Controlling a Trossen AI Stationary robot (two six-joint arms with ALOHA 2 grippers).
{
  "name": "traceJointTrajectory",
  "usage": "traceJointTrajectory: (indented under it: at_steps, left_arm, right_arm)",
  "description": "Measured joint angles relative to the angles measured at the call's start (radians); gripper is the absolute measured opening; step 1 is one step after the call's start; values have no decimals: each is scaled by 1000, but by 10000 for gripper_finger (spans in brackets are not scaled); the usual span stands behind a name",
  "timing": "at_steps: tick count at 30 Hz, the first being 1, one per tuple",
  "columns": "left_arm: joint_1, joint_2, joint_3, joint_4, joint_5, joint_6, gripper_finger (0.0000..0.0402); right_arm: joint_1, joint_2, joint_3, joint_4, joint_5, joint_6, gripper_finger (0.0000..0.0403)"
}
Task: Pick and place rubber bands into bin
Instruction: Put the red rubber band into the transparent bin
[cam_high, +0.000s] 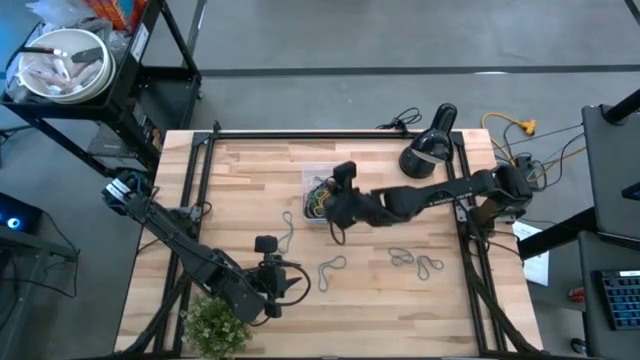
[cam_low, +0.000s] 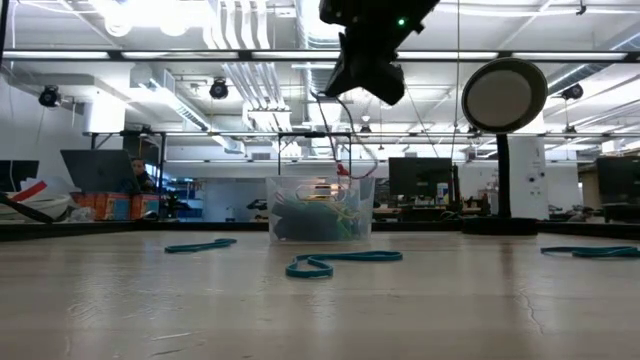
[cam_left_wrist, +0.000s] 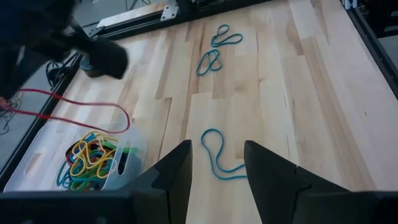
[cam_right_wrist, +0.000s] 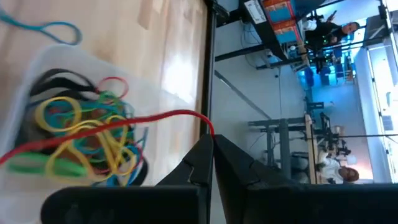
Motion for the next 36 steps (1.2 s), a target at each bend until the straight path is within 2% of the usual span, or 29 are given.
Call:
traceJointTrajectory:
  at_steps: [14,27,36]
  left_arm:
    - [0,0,0,-17,-1,4,132]
    - [0,0,0,-15,-1,-2,132]
    - [0,0,0,-15,-1,-2,132]
  right_arm:
    - [-126,4,-1,54,-216,10,8]
    - [-171,5,-73,66,-327,69,8]
    - [-176,5,-133,89,-349,91,9]
